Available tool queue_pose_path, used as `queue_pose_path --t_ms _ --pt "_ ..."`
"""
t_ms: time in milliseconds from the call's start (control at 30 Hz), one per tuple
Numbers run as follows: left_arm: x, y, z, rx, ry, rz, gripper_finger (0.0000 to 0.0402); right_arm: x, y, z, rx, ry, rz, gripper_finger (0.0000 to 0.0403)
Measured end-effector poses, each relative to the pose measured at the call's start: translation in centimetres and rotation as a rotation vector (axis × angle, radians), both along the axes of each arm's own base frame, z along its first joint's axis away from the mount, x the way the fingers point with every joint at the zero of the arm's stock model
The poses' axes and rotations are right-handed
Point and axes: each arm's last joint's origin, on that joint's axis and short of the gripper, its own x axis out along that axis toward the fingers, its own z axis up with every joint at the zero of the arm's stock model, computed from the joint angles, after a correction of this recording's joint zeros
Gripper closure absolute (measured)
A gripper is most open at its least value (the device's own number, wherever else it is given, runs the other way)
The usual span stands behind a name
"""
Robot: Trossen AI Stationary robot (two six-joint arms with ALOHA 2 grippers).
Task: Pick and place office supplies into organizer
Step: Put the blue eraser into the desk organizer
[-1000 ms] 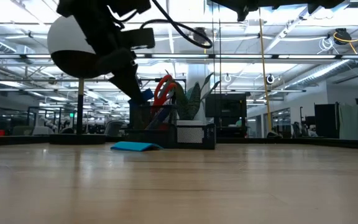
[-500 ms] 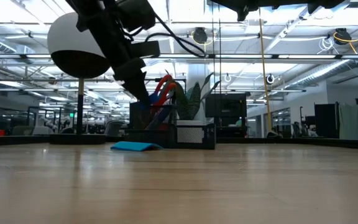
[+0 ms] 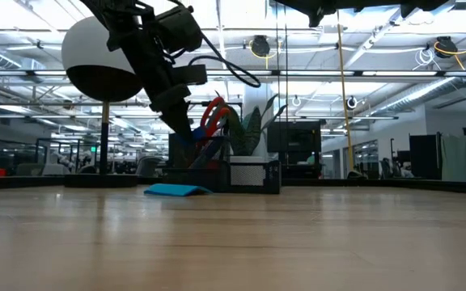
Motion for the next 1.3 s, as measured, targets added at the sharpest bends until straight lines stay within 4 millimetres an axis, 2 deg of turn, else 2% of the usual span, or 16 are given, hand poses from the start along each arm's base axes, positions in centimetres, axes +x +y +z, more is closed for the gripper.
queue_pose_path --t_ms 233,567,1000,1300 --pt "0.2 0.0 -0.3 0.01 0.016 -0.022 0.0379 0.0 0.0 0.0 -0.008 0.001 0.0 0.0403" --pt "0.1 0.2 -0.3 0.003 0.007 0.013 0.0303 0.0 0.0 0.0 -0.019 0.002 0.0 0.0403" --pt "0.1 0.1 -0.3 -0.013 0.003 0.022 0.027 0.0 0.0 -0.1 -0.023 0.009 0.0 0.0403" --pt "0.3 -0.9 -0.4 -0.01 0.007 -0.017 0.0237 0.0 0.0 -0.1 -0.023 0.009 -0.001 0.0403"
